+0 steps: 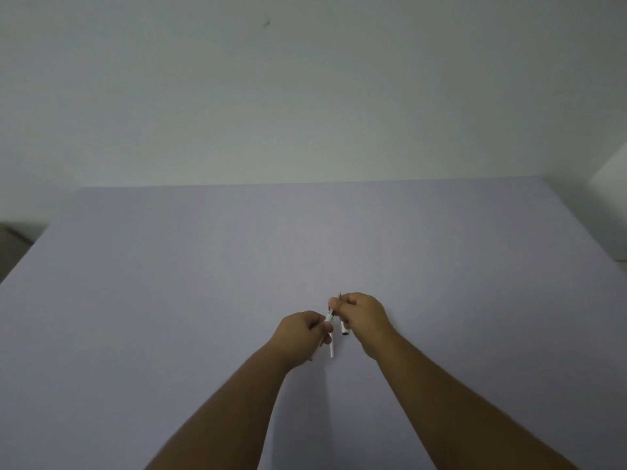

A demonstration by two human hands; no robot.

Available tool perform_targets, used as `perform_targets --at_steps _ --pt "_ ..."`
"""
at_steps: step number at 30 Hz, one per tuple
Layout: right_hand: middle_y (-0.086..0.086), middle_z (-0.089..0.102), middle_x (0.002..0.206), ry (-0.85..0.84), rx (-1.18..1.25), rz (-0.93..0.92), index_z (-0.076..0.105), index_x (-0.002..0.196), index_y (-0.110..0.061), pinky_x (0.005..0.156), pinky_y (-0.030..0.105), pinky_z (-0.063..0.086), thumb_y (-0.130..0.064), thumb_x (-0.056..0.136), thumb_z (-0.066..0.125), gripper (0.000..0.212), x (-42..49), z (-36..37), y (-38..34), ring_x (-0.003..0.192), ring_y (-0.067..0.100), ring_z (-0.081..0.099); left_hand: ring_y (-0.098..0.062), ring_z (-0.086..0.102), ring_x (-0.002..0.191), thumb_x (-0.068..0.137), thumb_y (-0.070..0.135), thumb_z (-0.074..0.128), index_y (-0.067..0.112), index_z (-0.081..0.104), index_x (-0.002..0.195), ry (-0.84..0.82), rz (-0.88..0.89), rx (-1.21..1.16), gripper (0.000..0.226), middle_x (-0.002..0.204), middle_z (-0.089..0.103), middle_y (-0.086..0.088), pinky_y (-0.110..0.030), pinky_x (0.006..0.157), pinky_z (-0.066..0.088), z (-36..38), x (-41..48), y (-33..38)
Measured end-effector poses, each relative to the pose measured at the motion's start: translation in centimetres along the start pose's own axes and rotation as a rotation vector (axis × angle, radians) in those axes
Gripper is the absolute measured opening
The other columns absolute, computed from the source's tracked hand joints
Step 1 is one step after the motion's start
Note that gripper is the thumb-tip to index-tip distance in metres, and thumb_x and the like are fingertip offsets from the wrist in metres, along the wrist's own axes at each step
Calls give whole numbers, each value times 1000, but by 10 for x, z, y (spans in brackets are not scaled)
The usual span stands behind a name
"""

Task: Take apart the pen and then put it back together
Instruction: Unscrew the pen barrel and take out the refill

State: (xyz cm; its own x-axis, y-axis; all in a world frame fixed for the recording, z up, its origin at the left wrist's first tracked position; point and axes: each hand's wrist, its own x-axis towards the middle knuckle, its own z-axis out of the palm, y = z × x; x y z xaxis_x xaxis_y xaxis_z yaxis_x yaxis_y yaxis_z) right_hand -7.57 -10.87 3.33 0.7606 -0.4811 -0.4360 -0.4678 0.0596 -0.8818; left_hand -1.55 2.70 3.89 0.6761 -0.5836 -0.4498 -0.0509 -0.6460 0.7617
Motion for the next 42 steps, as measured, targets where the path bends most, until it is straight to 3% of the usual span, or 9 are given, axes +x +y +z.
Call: perform_targets --at_steps 6,12,16,21,26,30,35,39,42 --pt "4 62 76 -56 86 93 71 86 -7 65 30 49 -39 82 68 32 -3 -4 -2 70 18 53 -6 54 62 93 29 50 15 69 89 39 39 82 24 69 64 13 -25 64 48 -3 -3 5" --pt "4 65 82 -130 196 32 71 85 -17 71 29 49 -15 86 64 8 -5 -7 -6 73 16 56 -8 53 63 94 28 49 13 68 90 67 53 133 24 71 63 11 -22 61 44 -6 -5 6" --pt "0 61 72 -68 129 89 70 87 -10 70 29 50 -32 81 71 23 -5 -8 -8 68 15 53 -8 53 64 94 27 49 12 68 90 68 79 170 24 76 65 8 -19 60 42 -8 -6 8" --pt "9 65 77 -120 230 47 71 84 -8 65 25 49 -5 84 65 6 -5 -11 -8 68 17 55 -12 55 71 95 27 48 12 68 92 73 90 223 25 77 65 7 -18 60 41 -6 -8 7" --pt "6 63 73 -71 126 106 71 78 -11 69 31 51 -25 78 74 14 -6 -9 -7 68 18 53 -4 52 64 95 28 47 12 67 92 77 109 230 26 74 63 11 -16 57 38 -7 -8 9" --pt "5 67 75 -106 233 67 73 82 -13 72 29 52 -7 81 69 7 -5 -8 -9 70 18 57 -7 51 64 94 26 48 11 68 90 89 115 251 26 77 65 7 -17 57 37 -8 -8 10" --pt "4 61 69 -60 161 114 72 86 -5 69 29 50 -22 78 74 19 -6 -10 -12 66 16 52 -5 51 63 95 26 46 11 68 92 81 124 256 27 80 66 6 -17 57 38 -8 -9 14" --pt "9 66 79 -106 258 75 71 85 -8 72 28 51 -5 82 68 6 -6 -13 -13 72 18 56 -3 49 59 94 27 47 12 68 89 80 121 274 26 79 66 6 -18 55 36 -8 -8 13" --pt "8 66 81 -95 223 83 72 90 -5 72 27 51 -13 82 70 12 -6 -14 -14 73 16 56 -3 50 61 95 26 46 12 67 91 81 120 269 25 79 66 6 -17 55 37 -8 -8 15"
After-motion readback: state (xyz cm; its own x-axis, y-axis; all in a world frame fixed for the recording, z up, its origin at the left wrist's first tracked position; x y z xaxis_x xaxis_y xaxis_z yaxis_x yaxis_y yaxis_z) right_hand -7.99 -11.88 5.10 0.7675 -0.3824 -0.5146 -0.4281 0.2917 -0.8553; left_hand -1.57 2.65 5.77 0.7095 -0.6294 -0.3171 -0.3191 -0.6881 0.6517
